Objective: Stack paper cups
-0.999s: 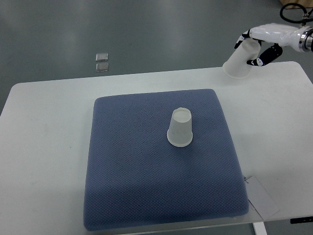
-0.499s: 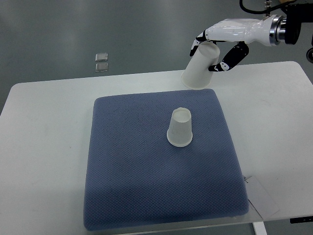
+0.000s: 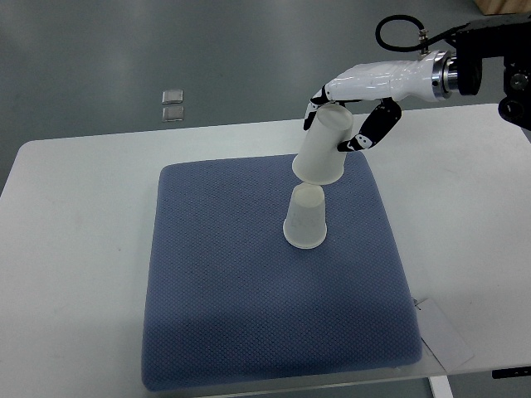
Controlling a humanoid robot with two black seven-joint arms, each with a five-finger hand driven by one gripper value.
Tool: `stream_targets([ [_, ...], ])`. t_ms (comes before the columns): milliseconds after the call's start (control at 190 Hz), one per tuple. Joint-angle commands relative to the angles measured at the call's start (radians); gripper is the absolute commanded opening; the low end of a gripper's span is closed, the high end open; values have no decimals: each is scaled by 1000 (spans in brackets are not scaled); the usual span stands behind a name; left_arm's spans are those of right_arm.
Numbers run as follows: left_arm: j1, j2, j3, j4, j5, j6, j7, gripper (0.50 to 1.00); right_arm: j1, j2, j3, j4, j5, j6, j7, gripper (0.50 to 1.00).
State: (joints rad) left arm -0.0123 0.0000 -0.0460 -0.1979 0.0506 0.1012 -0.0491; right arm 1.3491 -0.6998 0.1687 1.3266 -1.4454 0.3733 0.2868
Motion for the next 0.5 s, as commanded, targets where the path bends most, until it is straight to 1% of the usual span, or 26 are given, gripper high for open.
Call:
stream_targets([
  [0, 0, 0, 0, 0, 0, 0, 0, 1000, -10, 13, 2, 6, 0, 1, 2, 552],
  [284, 0, 0, 0, 0, 0, 0, 0, 1000, -33, 31, 0, 6, -1, 1, 0, 552],
  [494, 0, 0, 0, 0, 0, 0, 0, 1000, -50, 36, 0, 6, -4, -1, -3, 568],
])
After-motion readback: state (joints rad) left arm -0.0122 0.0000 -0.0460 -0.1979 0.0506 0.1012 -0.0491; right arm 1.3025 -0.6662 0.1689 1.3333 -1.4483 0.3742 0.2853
